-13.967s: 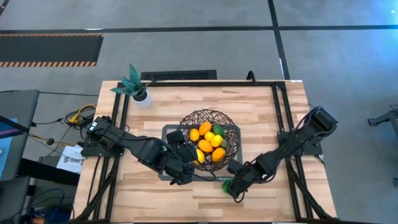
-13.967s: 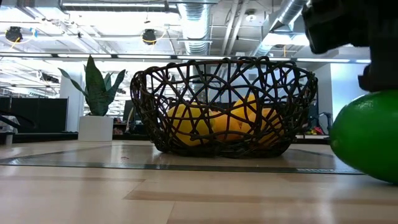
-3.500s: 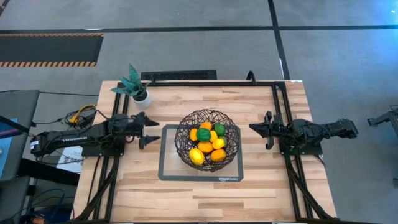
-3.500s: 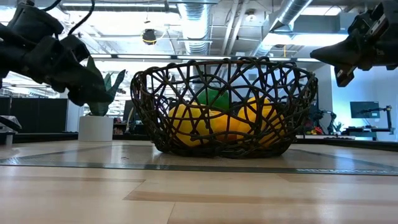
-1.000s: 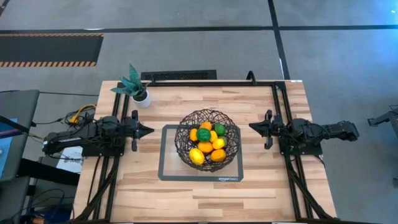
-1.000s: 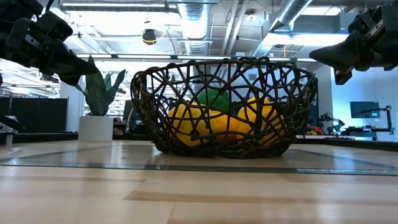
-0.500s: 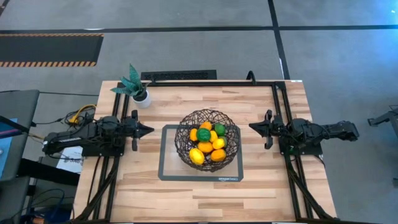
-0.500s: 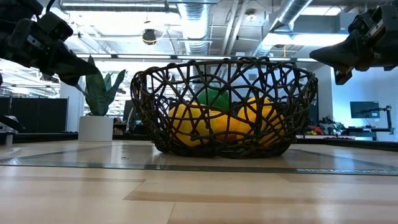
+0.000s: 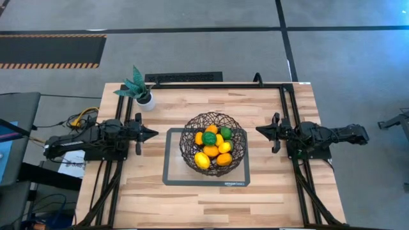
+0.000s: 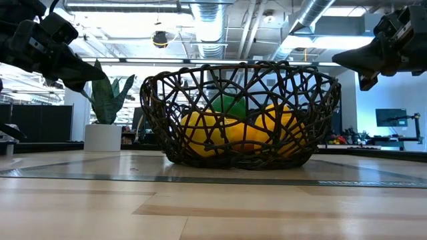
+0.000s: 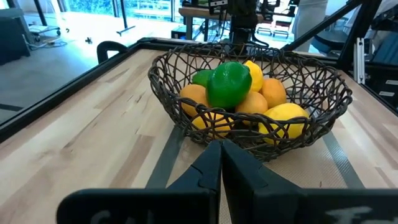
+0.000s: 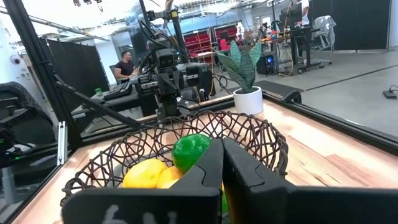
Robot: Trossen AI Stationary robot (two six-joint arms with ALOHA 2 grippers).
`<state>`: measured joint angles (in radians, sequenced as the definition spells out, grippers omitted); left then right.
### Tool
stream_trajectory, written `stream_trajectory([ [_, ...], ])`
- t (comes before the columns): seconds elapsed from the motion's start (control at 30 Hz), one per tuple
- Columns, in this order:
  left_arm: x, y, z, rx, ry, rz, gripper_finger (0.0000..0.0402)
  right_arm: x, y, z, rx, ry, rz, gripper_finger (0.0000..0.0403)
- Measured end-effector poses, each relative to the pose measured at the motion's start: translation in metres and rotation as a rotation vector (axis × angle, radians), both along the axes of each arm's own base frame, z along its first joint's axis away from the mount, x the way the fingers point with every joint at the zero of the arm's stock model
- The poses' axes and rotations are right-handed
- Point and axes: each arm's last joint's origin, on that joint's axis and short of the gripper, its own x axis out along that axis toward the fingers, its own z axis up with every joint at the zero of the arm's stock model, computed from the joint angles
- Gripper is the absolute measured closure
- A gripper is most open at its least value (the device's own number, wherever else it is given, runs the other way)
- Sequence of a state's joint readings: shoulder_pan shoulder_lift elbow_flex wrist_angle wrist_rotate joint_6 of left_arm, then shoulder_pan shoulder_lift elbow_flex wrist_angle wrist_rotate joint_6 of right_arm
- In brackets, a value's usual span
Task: Build produce basket
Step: Return to Home Position
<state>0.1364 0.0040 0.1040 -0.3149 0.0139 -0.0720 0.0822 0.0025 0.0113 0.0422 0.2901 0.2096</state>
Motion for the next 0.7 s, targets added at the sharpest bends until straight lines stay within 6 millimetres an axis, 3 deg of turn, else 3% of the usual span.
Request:
stream_trajectory([
  [0.7,0.0,0.0,-0.0002,0.0,0.001,0.0,0.0401,0.0,0.0,0.0,0.002,0.0,0.0,0.0379],
])
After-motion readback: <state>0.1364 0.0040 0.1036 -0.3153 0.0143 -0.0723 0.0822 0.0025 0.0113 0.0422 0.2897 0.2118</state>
